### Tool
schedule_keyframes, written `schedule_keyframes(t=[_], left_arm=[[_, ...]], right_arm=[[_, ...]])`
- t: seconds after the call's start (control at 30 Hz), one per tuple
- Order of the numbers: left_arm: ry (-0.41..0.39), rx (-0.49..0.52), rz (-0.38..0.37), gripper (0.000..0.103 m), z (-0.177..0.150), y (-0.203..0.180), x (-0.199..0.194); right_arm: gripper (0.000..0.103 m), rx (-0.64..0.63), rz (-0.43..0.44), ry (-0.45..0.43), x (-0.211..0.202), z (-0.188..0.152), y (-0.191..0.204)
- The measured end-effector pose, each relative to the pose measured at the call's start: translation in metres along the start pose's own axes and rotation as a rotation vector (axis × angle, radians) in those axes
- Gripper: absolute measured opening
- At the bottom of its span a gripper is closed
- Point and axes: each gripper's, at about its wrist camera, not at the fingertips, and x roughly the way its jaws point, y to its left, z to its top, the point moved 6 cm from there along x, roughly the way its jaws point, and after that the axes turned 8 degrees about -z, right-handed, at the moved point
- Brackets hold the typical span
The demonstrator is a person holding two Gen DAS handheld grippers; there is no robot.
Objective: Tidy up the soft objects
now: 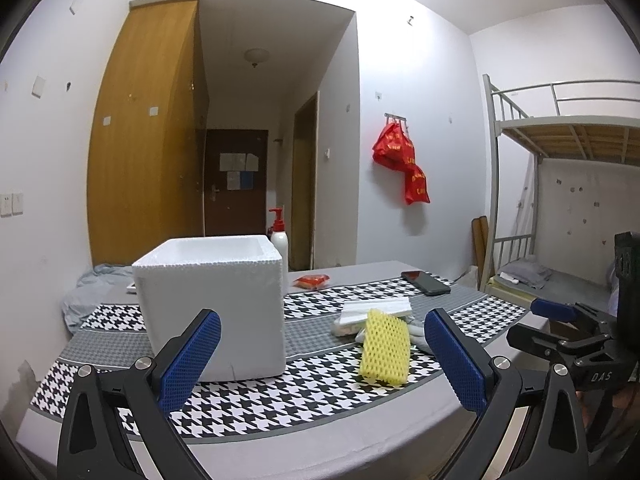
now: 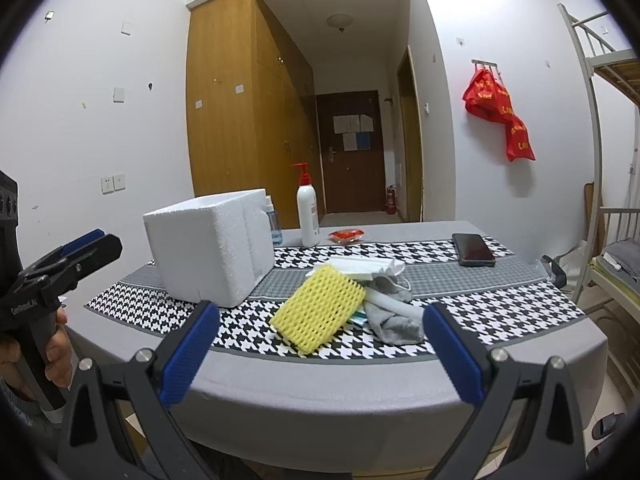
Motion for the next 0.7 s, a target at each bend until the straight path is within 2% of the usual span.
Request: schedule_keyframes(t=[0.7], left_arm=[[0.011,-0.009,0.008,0.102,0.0004,0.0006,-0.0017]], right_arm=[[0.103,-0.002,0.002,-0.019,-0.0059,0.0029,0.0]])
